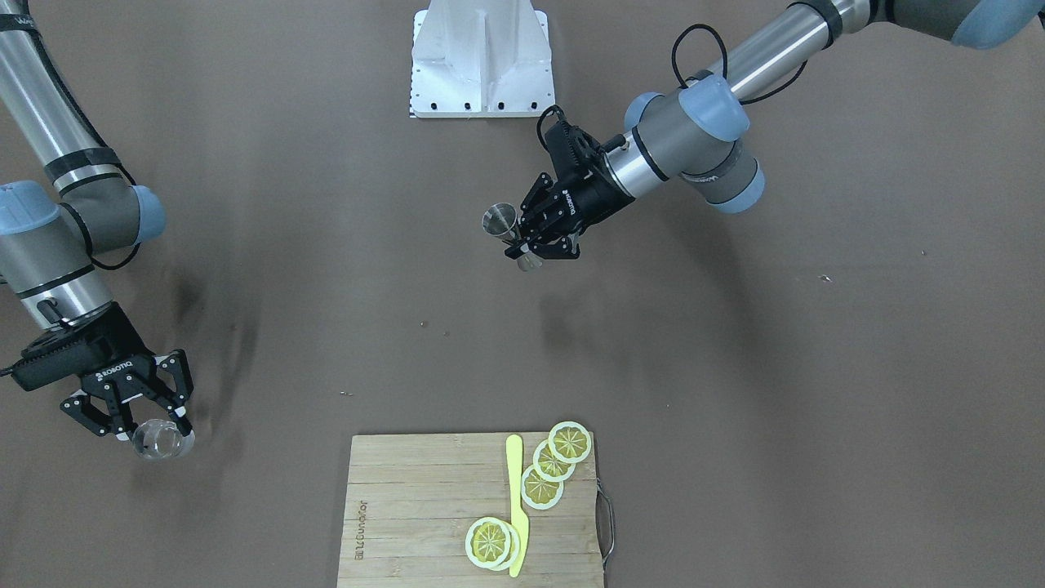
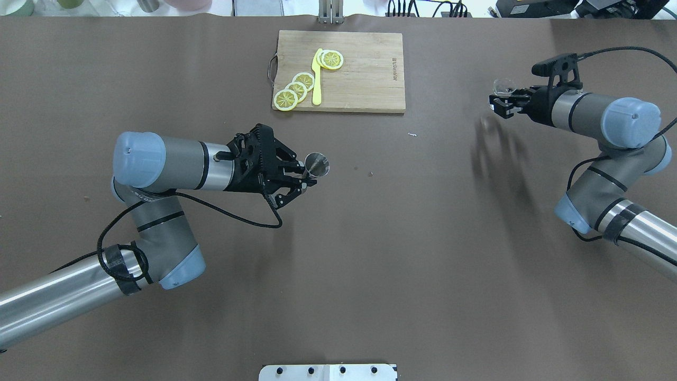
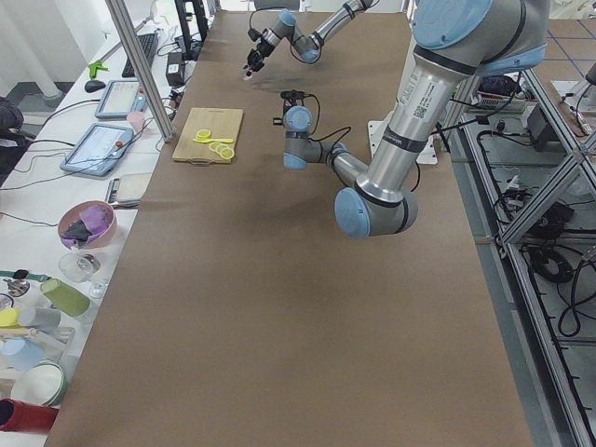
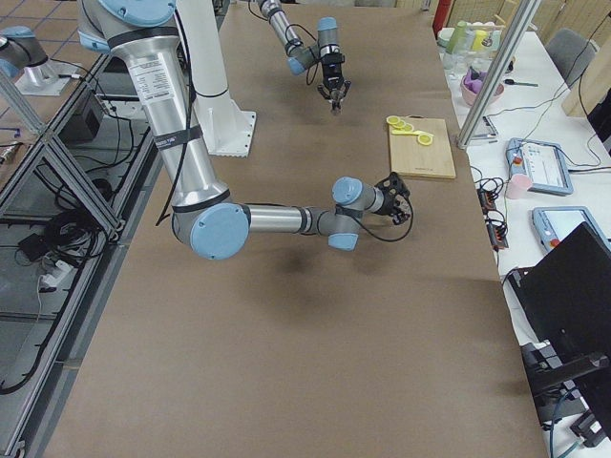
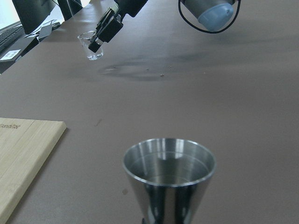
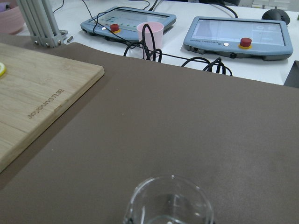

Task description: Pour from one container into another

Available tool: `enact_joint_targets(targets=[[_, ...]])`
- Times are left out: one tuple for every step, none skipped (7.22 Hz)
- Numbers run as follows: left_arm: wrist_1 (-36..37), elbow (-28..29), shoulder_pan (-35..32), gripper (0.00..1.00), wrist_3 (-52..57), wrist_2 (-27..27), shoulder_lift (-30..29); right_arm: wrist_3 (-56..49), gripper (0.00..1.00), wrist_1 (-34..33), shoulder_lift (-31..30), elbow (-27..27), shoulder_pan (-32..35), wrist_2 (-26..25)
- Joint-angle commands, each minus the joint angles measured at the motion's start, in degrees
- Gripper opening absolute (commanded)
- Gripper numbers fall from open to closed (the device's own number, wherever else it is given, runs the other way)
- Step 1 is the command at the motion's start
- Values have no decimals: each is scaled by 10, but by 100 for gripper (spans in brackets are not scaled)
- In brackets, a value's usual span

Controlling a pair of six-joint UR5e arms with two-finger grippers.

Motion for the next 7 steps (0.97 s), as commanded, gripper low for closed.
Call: enact_joint_targets(targets=[[-1, 0, 0, 0, 1, 0, -1, -33, 0, -128, 1, 74, -6, 7], [-1, 0, 0, 0, 1, 1, -1, -34, 0, -180, 1, 110, -13, 7], [-1, 0, 0, 0, 1, 4, -1, -34, 0, -230, 1, 144, -21, 6], [-2, 1, 0, 0, 2, 5, -1, -33, 0, -281, 4, 181, -31, 0], [-2, 1, 0, 0, 1, 5, -1, -31, 0, -345, 8, 226, -34, -1], [-2, 1, 0, 0, 1, 5, -1, -25, 0, -417, 11, 275, -40, -15], [-1, 2, 0, 0, 1, 6, -1, -23, 0, -461, 11, 308, -54, -33]])
